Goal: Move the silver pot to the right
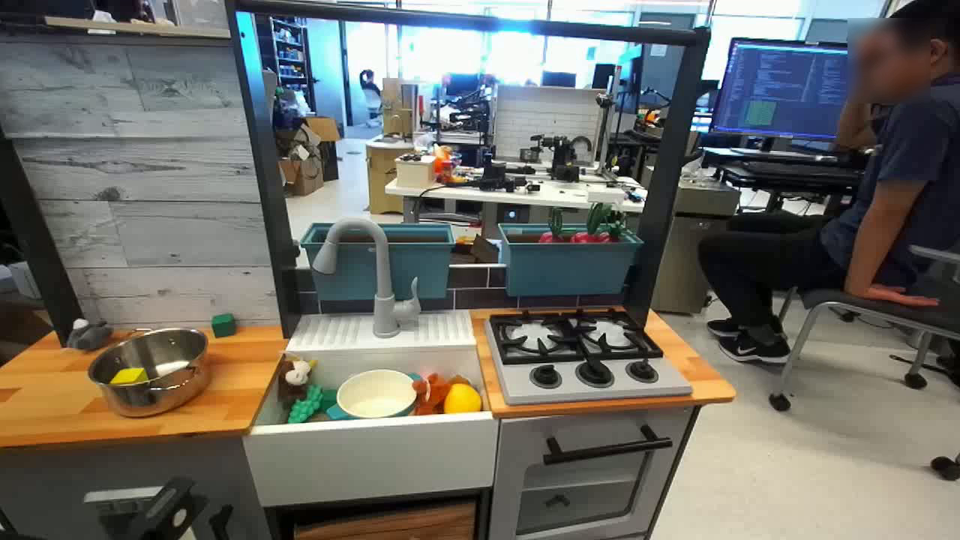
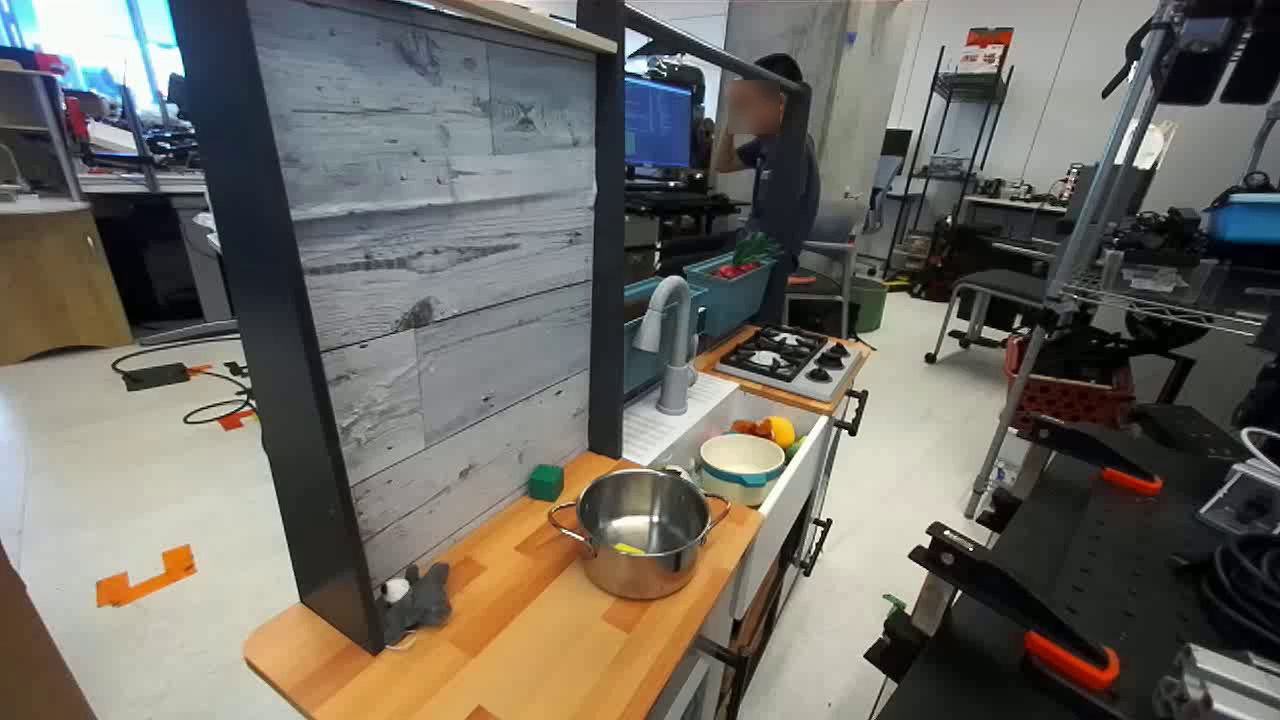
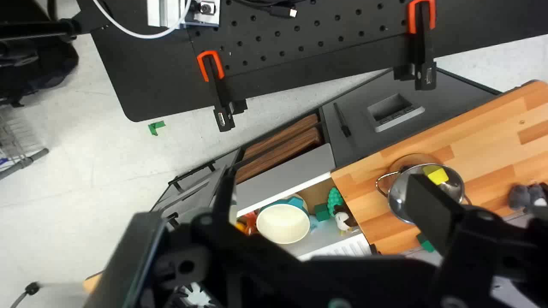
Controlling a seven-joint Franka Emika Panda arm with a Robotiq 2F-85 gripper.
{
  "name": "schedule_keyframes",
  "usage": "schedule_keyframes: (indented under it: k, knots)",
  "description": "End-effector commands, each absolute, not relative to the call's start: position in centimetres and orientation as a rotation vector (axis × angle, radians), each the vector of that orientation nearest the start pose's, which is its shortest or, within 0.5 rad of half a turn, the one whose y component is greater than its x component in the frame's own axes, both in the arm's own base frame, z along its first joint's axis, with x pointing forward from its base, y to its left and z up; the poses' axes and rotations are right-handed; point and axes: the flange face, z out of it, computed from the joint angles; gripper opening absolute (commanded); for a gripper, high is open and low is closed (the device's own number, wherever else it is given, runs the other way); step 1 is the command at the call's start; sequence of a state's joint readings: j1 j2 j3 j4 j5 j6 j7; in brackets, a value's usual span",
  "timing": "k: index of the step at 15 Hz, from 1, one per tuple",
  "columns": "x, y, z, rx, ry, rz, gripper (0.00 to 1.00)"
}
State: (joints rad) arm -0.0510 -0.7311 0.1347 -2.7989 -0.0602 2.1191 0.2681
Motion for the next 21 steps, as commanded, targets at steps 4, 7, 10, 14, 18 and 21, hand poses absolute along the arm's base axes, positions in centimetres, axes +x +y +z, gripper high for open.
schedule_keyframes:
  k: [4, 7, 10, 14, 18, 21]
  knots:
    - [32.05, 1.99, 40.95, -3.259, 0.304, -0.108, 1.0]
    - [32.05, 1.99, 40.95, -3.259, 0.304, -0.108, 1.0]
    - [32.05, 1.99, 40.95, -3.259, 0.304, -0.108, 1.0]
    - [32.05, 1.99, 40.95, -3.259, 0.304, -0.108, 1.0]
    - [32.05, 1.99, 40.95, -3.259, 0.304, -0.108, 1.0]
    - [32.37, 1.99, 40.82, -3.255, 0.297, -0.09, 1.0]
